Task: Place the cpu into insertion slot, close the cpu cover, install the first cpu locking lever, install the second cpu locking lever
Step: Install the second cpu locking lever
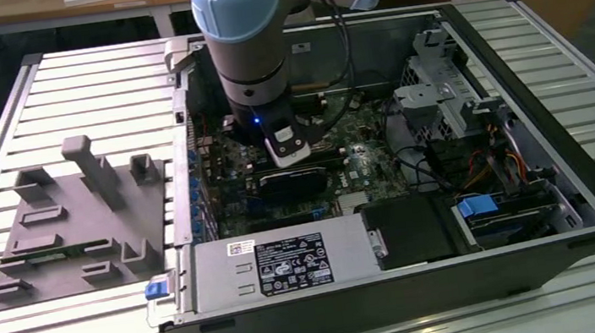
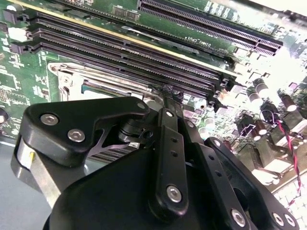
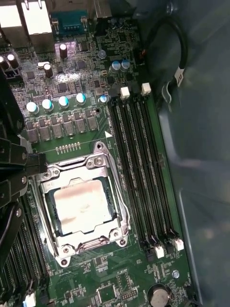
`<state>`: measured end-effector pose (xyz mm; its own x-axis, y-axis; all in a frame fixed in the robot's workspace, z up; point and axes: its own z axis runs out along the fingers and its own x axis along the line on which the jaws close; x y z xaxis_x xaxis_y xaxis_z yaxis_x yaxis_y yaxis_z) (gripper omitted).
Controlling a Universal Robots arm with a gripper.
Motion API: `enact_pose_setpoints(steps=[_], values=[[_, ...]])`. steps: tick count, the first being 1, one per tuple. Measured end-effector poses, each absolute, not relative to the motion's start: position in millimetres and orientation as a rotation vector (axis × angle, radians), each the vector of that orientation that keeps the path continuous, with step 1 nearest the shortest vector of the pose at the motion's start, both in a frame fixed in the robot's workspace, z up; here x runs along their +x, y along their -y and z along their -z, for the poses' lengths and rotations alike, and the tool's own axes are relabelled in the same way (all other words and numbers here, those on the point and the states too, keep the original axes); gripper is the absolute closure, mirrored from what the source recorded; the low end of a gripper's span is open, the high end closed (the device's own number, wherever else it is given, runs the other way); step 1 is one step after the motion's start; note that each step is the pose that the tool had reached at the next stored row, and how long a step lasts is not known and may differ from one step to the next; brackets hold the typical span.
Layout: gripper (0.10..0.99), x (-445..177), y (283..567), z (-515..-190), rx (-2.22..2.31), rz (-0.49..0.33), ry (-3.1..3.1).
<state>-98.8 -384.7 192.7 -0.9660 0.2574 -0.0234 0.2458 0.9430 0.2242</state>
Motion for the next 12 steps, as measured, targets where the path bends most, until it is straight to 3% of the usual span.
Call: enact_pose_setpoints(steps=[12], values=[[0.980, -99.6, 384.4, -194.0, 0.391, -0.318, -3.046]])
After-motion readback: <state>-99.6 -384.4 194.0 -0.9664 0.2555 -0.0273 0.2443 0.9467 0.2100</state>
